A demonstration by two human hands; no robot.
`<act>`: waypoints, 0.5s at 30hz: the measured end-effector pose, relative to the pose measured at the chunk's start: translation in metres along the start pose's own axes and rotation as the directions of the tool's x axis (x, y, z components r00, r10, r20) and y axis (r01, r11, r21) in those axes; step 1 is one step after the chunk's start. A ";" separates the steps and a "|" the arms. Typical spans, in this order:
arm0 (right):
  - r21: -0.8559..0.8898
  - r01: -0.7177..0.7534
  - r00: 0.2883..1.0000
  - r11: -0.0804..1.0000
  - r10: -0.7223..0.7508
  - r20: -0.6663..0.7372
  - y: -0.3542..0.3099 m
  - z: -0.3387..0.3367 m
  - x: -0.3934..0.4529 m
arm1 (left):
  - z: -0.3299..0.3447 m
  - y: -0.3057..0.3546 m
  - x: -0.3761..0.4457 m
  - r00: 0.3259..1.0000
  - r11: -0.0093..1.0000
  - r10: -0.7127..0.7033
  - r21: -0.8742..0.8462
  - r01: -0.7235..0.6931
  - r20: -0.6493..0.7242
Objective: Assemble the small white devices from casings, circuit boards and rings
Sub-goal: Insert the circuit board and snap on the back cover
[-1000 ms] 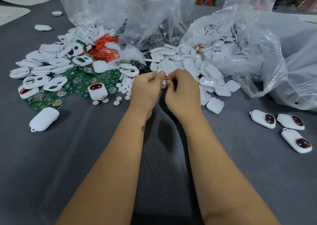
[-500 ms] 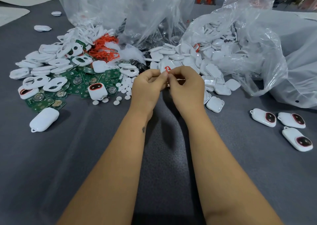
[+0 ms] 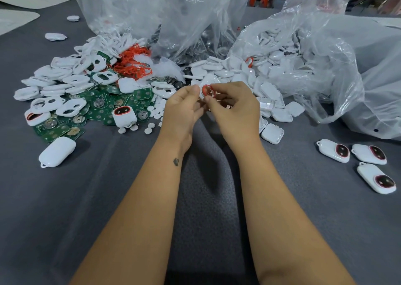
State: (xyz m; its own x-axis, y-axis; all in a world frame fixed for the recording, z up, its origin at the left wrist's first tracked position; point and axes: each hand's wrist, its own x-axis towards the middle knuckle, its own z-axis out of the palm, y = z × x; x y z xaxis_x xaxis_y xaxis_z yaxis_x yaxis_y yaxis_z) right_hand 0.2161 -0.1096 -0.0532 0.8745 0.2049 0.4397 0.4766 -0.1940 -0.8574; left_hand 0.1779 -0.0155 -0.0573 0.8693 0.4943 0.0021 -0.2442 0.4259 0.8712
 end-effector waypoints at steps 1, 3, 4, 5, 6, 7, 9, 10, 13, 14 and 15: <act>-0.023 0.016 1.000 1.000 -0.016 -0.009 0.001 0.000 0.000 | 0.000 0.000 0.000 1.000 1.000 0.000 0.003 0.000 0.007; -0.061 0.041 0.999 0.997 -0.042 -0.020 0.002 0.001 0.001 | -0.001 0.000 -0.001 1.000 1.000 -0.001 0.014 0.001 0.019; -0.073 0.048 0.998 0.996 -0.050 -0.025 0.003 0.002 0.001 | -0.001 0.000 -0.001 1.000 1.000 -0.001 0.016 0.001 0.020; -0.081 0.052 0.998 0.995 -0.055 -0.031 0.003 0.003 0.001 | -0.001 0.000 0.000 1.000 1.000 -0.001 0.016 0.001 0.016; -0.088 0.055 0.998 0.995 -0.058 -0.037 0.004 0.003 0.001 | -0.002 -0.001 0.000 1.000 1.000 0.000 0.016 0.000 0.010; -0.094 0.058 0.997 0.994 -0.062 -0.040 0.005 0.003 0.001 | -0.002 -0.001 0.001 1.000 1.000 0.001 0.019 -0.001 0.004; -0.107 0.067 0.997 0.992 -0.071 -0.034 0.005 0.002 0.001 | -0.002 -0.002 0.001 1.000 0.999 0.005 0.033 -0.005 0.009; -0.114 0.075 0.996 0.991 -0.079 -0.029 0.005 0.002 0.001 | -0.002 -0.003 0.001 1.000 0.999 0.008 0.039 -0.009 0.016; -0.139 0.109 0.993 0.984 -0.112 -0.019 0.005 0.001 0.001 | -0.004 -0.003 0.001 0.999 0.999 0.018 0.047 -0.019 0.036; -0.148 0.120 0.992 0.982 -0.125 -0.026 0.005 0.001 0.001 | -0.004 -0.003 0.001 0.999 0.999 0.020 0.049 -0.022 0.043; -0.151 0.129 0.990 0.980 -0.135 -0.034 0.005 0.001 0.000 | -0.004 -0.003 0.000 0.998 0.998 0.026 0.056 -0.029 0.055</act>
State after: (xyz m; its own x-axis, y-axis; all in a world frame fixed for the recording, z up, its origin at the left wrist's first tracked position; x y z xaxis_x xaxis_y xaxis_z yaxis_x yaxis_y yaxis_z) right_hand 0.2186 -0.1099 -0.0572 0.8046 0.1963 0.5604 0.5932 -0.3084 -0.7436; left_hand 0.1771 -0.0136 -0.0619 0.8850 0.4628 0.0517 -0.2451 0.3684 0.8968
